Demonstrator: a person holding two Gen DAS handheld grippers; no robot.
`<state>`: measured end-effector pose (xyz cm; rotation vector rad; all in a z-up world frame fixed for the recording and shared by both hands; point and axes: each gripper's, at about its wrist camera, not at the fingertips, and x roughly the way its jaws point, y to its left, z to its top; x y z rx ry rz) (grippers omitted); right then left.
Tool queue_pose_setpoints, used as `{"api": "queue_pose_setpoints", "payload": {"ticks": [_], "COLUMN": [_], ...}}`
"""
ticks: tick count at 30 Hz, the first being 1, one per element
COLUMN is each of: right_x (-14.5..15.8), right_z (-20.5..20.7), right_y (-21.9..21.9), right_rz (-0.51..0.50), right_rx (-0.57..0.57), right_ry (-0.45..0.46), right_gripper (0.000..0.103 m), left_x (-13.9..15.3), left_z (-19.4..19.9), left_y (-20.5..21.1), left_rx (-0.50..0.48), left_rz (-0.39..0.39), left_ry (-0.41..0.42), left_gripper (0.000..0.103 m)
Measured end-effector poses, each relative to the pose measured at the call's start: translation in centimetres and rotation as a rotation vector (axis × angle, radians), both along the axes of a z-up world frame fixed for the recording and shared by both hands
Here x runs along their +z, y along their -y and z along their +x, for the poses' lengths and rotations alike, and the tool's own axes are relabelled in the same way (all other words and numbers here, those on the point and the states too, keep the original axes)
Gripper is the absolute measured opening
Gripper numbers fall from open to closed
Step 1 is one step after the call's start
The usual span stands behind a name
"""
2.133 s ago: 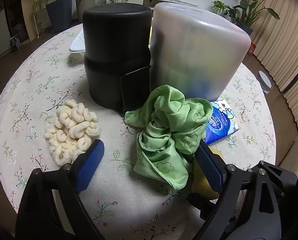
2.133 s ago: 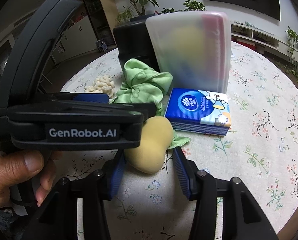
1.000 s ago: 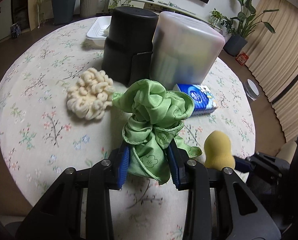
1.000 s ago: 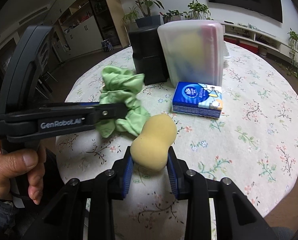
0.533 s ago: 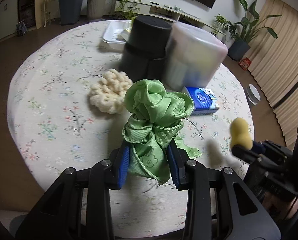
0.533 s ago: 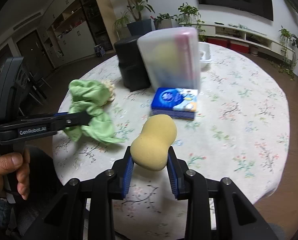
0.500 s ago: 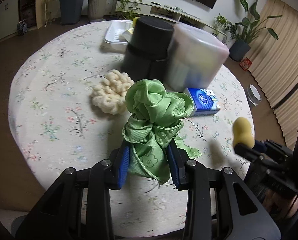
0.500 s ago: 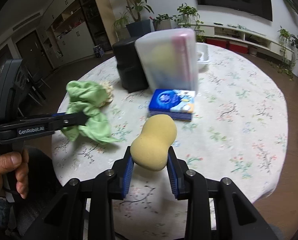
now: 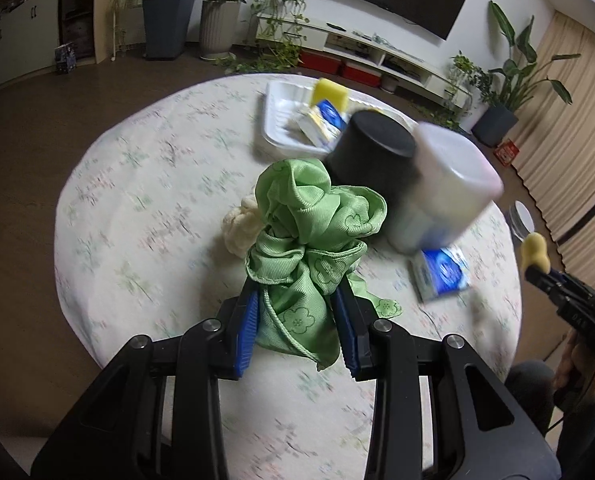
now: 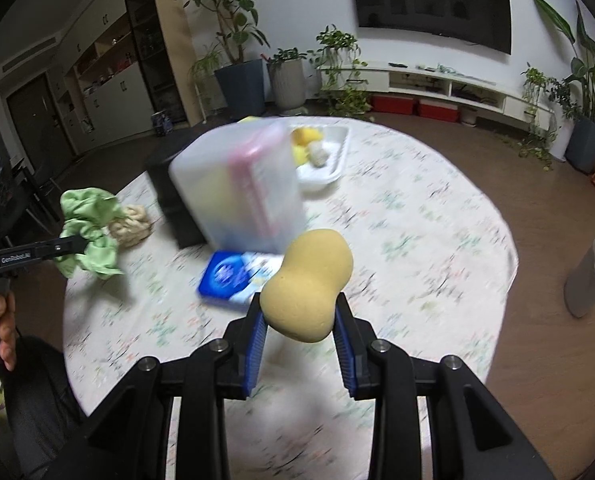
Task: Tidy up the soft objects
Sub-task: 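Carry the green scrunchie and beige sponge over the white tray with both tools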
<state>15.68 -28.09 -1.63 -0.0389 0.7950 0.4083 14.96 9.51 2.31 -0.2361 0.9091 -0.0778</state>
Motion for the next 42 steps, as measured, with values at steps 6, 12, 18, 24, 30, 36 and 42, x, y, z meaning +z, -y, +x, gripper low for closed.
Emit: {"api": "queue_pose_setpoints", "payload": {"ticks": [6, 12, 18, 24, 30, 36, 42], "right_x": [1.1, 1.8, 2.2, 2.4, 2.0, 1.2, 0.4], "right_z": [4.4, 9.5, 13.9, 17.6, 20.8, 23.9, 26.3], "right_y": [1.0, 1.1, -0.2, -2.4, -4.9, -6.4, -8.0], "right_rz": [-0.044, -0.070, -0.099, -0.133, -0.181, -0.206, -0.230], "right_rx": [-0.019, -0.006, 0.023, 0.063, 0.112, 0.153, 0.193], "right_ry": [0.016, 0.007, 0.009, 0.004, 0.002, -0.014, -0.025], "right_gripper": [0.034, 0.034, 0.034, 0.034, 0.035, 0.035, 0.035], "left_x": [0.8, 2.1, 3.4, 4.2, 4.0, 2.1, 0.0], "left_z": [3.2, 6.5, 10.2, 14.0, 18.2, 22.0, 24.2], "left_y": [-2.1, -2.6, -2.0, -1.8, -1.8, -1.1, -0.2], "left_rx": [0.024, 0.007, -0.025, -0.050, -0.077, -0.120, -0.154], "left_rz": [0.036, 0.066, 0.083, 0.099, 0.123, 0.154, 0.163], "left_ry": [-0.003, 0.008, 0.020, 0.022, -0.001, -0.055, -0.091], "left_gripper": [0.032, 0.032, 0.032, 0.032, 0.032, 0.032, 0.032]}}
